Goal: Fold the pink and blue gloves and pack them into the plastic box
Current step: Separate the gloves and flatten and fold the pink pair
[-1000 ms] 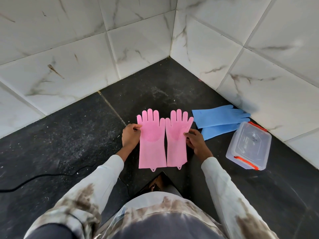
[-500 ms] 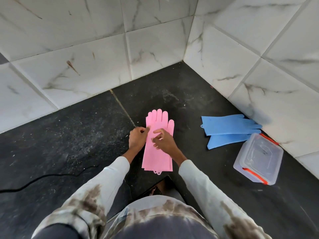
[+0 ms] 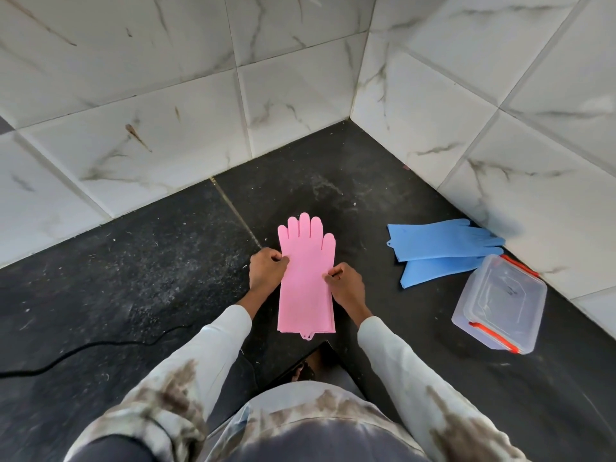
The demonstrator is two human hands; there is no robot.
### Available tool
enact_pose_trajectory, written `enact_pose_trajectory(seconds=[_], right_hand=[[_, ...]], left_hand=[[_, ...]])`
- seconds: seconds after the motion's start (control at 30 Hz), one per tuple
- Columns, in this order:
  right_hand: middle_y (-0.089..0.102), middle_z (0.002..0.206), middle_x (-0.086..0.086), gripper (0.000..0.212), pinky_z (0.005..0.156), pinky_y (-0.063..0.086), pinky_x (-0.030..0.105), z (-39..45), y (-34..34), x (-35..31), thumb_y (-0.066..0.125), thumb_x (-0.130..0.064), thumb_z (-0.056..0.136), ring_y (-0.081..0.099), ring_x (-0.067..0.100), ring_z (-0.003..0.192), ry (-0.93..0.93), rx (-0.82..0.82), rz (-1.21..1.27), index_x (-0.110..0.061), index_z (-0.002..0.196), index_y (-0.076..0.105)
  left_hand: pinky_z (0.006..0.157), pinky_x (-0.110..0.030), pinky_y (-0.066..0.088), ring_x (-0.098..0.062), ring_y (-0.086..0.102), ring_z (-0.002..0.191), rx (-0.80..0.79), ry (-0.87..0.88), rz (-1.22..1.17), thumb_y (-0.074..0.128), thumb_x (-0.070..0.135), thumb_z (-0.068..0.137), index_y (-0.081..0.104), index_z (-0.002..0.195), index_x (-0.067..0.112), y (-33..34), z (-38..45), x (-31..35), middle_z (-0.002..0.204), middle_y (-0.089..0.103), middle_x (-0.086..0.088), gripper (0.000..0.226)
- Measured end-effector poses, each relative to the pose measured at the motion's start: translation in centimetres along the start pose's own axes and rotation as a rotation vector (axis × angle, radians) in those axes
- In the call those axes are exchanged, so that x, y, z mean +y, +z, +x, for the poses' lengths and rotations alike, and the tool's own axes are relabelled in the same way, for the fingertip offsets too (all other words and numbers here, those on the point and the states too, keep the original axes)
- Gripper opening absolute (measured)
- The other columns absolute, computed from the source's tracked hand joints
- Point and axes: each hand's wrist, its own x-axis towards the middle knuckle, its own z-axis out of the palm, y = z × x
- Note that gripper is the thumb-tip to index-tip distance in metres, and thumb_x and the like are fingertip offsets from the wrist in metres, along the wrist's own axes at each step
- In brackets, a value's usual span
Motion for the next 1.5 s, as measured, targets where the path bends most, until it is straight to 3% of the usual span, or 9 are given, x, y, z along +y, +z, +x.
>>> enact_pose_trajectory(seconds=[0.27, 0.47, 0.63, 0.83, 1.0, 1.13, 1.2, 1.33, 1.5], right_hand=[[0.072, 0.112, 0.013, 0.022, 0.095, 0.058, 0.036, 0.4, -0.1, 0.0, 0.06, -0.023, 0.106, 0.07, 0.028, 0.104, 0.017, 0.017, -0.002, -0.005, 0.116, 0.065], [0.071, 0.107, 0.013, 0.023, 0.083, 0.052, 0.029, 0.7, -0.3, 0.2, 0.064, -0.023, 0.104, 0.061, 0.019, 0.088, 0.031, 0.004, 0.016, -0.003, 0.114, 0.066], [0.065, 0.099, 0.01, 0.016, 0.083, 0.052, 0.029, 0.7, -0.3, 0.1, 0.063, -0.024, 0.105, 0.058, 0.018, 0.085, 0.022, 0.004, 0.004, -0.009, 0.103, 0.058], [0.071, 0.114, 0.015, 0.019, 0.092, 0.056, 0.032, 0.8, -0.7, 0.2, 0.061, -0.02, 0.106, 0.061, 0.019, 0.091, 0.01, -0.015, 0.004, -0.004, 0.115, 0.063], [0.071, 0.115, 0.017, 0.013, 0.098, 0.058, 0.037, 0.5, -0.7, 0.6, 0.063, -0.015, 0.105, 0.068, 0.03, 0.102, -0.012, -0.035, 0.014, -0.003, 0.11, 0.062], [0.071, 0.114, 0.018, 0.018, 0.094, 0.058, 0.034, 0.5, -0.8, 0.9, 0.065, -0.01, 0.102, 0.061, 0.022, 0.09, -0.036, -0.011, 0.013, 0.001, 0.117, 0.062], [0.07, 0.112, 0.018, 0.02, 0.092, 0.059, 0.035, 0.3, -0.8, 0.8, 0.067, -0.007, 0.101, 0.065, 0.027, 0.091, -0.05, -0.007, -0.007, -0.002, 0.118, 0.059], [0.071, 0.109, 0.014, 0.015, 0.094, 0.06, 0.034, -0.5, -0.6, 1.2, 0.067, -0.009, 0.101, 0.071, 0.031, 0.101, -0.131, 0.004, -0.091, -0.007, 0.115, 0.059], [0.067, 0.129, 0.005, 0.024, 0.11, 0.055, 0.034, -0.9, -0.6, 1.3, 0.063, -0.021, 0.106, 0.068, 0.022, 0.116, -0.181, -0.011, -0.14, -0.011, 0.127, 0.067]], left_hand=[[0.104, -0.04, 0.06, -0.028, 0.074, 0.109, 0.026, 0.047, 0.035, 0.072, 0.02, 0.103, 0.082, 0.111, -0.001, 0.3, 0.0, -0.5, 0.126, 0.075, -0.012, 0.024], [0.099, -0.038, 0.061, -0.027, 0.076, 0.104, 0.045, 0.027, 0.024, 0.074, 0.02, 0.102, 0.083, 0.106, -0.001, 0.7, 0.2, -0.2, 0.122, 0.077, -0.012, 0.024], [0.1, -0.04, 0.062, -0.026, 0.076, 0.103, 0.035, 0.02, 0.031, 0.075, 0.02, 0.101, 0.082, 0.107, 0.0, 0.8, 0.2, -0.3, 0.119, 0.078, -0.012, 0.022], [0.099, -0.036, 0.061, -0.025, 0.076, 0.103, 0.044, 0.013, 0.037, 0.076, 0.019, 0.1, 0.081, 0.107, 0.0, 0.9, 0.2, -0.4, 0.116, 0.078, -0.012, 0.02], [0.105, -0.04, 0.061, -0.026, 0.075, 0.11, 0.032, 0.009, 0.037, 0.076, 0.018, 0.1, 0.079, 0.119, 0.002, 0.7, 0.1, -0.1, 0.122, 0.078, -0.012, 0.025], [0.106, -0.039, 0.061, -0.024, 0.073, 0.119, 0.052, -0.037, 0.03, 0.08, 0.018, 0.097, 0.069, 0.135, 0.007, 0.7, -0.5, 0.3, 0.132, 0.074, -0.01, 0.042], [0.1, -0.039, 0.061, -0.024, 0.074, 0.119, 0.053, -0.088, 0.082, 0.079, 0.025, 0.098, 0.065, 0.141, 0.01, 0.7, -0.8, 0.6, 0.132, 0.074, -0.008, 0.047], [0.094, -0.04, 0.065, -0.028, 0.078, 0.107, -0.064, -0.133, 0.271, 0.064, 0.042, 0.107, 0.073, 0.124, 0.008, 0.6, -0.9, 1.5, 0.119, 0.079, -0.01, 0.04], [0.098, -0.041, 0.064, -0.027, 0.077, 0.105, -0.181, -0.156, 0.339, 0.056, 0.05, 0.108, 0.067, 0.114, 0.009, 0.4, -0.7, 2.2, 0.104, 0.07, -0.006, 0.043]])
